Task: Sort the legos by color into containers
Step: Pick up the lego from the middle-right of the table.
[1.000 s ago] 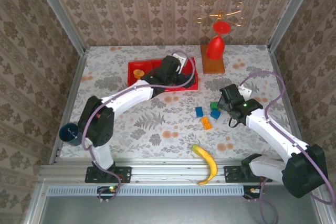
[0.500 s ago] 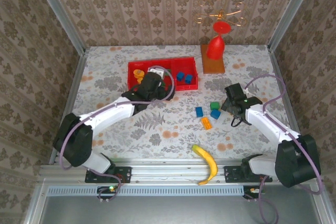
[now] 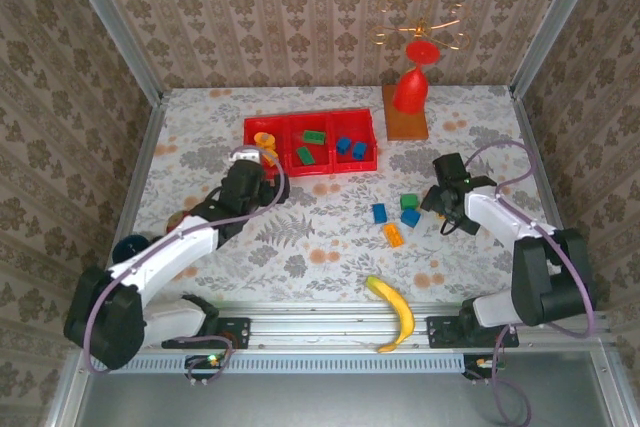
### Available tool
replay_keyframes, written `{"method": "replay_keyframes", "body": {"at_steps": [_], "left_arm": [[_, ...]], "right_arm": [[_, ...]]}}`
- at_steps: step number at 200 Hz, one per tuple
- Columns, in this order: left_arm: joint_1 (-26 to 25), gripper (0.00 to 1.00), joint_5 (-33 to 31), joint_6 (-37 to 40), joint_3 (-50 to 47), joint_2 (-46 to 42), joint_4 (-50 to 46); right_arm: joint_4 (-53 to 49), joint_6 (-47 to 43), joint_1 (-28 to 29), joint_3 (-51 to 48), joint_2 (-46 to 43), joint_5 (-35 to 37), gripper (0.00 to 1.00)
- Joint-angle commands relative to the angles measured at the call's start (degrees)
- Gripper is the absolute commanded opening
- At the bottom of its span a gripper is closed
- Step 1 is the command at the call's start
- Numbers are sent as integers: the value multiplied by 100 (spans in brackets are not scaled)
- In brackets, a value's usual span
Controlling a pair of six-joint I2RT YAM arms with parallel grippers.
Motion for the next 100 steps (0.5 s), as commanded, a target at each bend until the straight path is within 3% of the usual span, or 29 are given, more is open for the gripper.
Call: {"method": "replay_keyframes", "body": {"at_steps": [1, 100], "left_arm": [[138, 100, -193, -212, -215, -366, -286], [546, 100, -194, -186, -426, -874, -617]], "right_arm": [[-177, -251, -61, 247, 140, -112, 93], [-208, -498, -297, 320, 380, -217, 76]]}}
